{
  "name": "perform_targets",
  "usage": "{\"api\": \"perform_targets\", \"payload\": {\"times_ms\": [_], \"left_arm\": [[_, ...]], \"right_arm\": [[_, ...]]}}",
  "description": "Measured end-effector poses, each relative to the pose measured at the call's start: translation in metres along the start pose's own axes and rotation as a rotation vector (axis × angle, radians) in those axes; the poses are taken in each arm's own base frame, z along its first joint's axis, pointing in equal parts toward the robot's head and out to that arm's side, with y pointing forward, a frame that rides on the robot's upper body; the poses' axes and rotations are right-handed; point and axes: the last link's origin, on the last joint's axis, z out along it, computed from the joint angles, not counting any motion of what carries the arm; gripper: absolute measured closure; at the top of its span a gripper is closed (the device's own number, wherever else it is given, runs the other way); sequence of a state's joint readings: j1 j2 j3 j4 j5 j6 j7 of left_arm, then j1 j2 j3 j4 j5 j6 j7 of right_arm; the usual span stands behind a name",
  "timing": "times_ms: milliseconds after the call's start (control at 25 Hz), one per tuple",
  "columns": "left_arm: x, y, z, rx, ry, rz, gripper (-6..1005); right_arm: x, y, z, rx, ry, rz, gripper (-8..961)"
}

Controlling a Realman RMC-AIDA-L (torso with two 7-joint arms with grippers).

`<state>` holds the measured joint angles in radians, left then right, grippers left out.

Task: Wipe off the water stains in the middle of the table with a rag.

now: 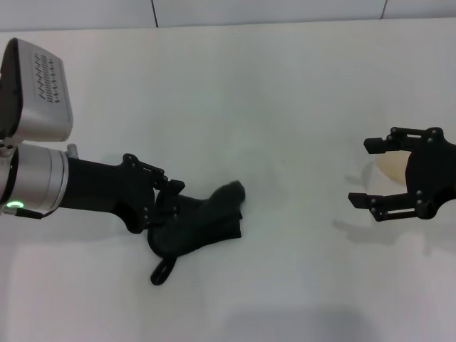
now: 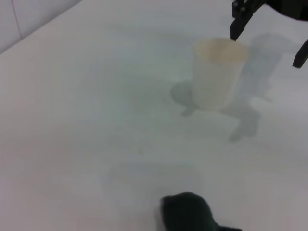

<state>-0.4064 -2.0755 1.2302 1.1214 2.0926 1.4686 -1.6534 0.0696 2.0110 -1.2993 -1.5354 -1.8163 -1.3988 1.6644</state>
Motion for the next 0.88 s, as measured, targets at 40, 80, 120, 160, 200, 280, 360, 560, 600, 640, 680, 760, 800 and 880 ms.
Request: {"api": "perform_targets", "payload": {"times_ms": [40, 80, 120, 160, 200, 280, 360, 560, 600, 640, 680, 760, 800, 880], "left_arm": [[-0.001, 0.000, 0.000, 0.001, -0.005, -0.003, 797], [-0.001, 0.000, 0.000, 0.003, -0.007, -0.006, 782], [-0.001, -0.001, 0.000, 0.007, -0.008, -0.012, 766], [-0.001, -0.001, 0.000, 0.007, -0.008, -0.012, 750], [-0.002, -0.002, 0.000, 0.015, -0.007, -0.020, 734], [0.001, -0.006, -0.005, 0.035, 0.015, -0.036, 674], [0.004, -0.007, -0.009, 0.039, 0.043, -0.034, 585], [0.010, -0.005, -0.030, 0.031, 0.174, -0.006, 379], [0.011, -0.003, -0.036, 0.021, 0.210, 0.004, 342], [0.010, -0.001, -0.040, 0.016, 0.228, 0.009, 306], [0.010, 0.001, -0.043, 0.007, 0.245, 0.014, 270], [0.008, 0.006, -0.049, -0.029, 0.257, 0.019, 172], [0.007, 0.008, -0.050, -0.043, 0.254, 0.019, 123], [0.005, 0.012, -0.051, -0.069, 0.238, 0.020, 123]], "right_arm": [[0.000, 0.000, 0.000, 0.000, 0.000, 0.000, 100], [0.000, 0.000, 0.000, 0.000, 0.000, -0.001, 100], [-0.001, 0.000, 0.000, 0.000, -0.001, -0.002, 100], [-0.001, 0.000, 0.000, 0.000, -0.001, -0.002, 99], [-0.001, 0.000, 0.000, -0.001, -0.001, -0.002, 99], [-0.001, 0.000, 0.000, -0.001, -0.001, -0.002, 99], [-0.001, 0.000, 0.000, -0.001, -0.001, -0.002, 99], [-0.001, -0.001, 0.000, 0.001, -0.001, -0.002, 99], [0.000, -0.001, 0.000, 0.001, -0.001, 0.000, 99], [0.000, -0.001, 0.000, 0.001, 0.000, 0.001, 100], [0.001, -0.001, 0.000, 0.001, 0.001, 0.003, 100], [0.001, -0.001, 0.000, 0.001, 0.004, 0.003, 100], [0.001, -0.001, 0.001, 0.000, 0.006, 0.002, 100], [0.002, -0.001, 0.000, -0.004, 0.011, 0.003, 100]]}}
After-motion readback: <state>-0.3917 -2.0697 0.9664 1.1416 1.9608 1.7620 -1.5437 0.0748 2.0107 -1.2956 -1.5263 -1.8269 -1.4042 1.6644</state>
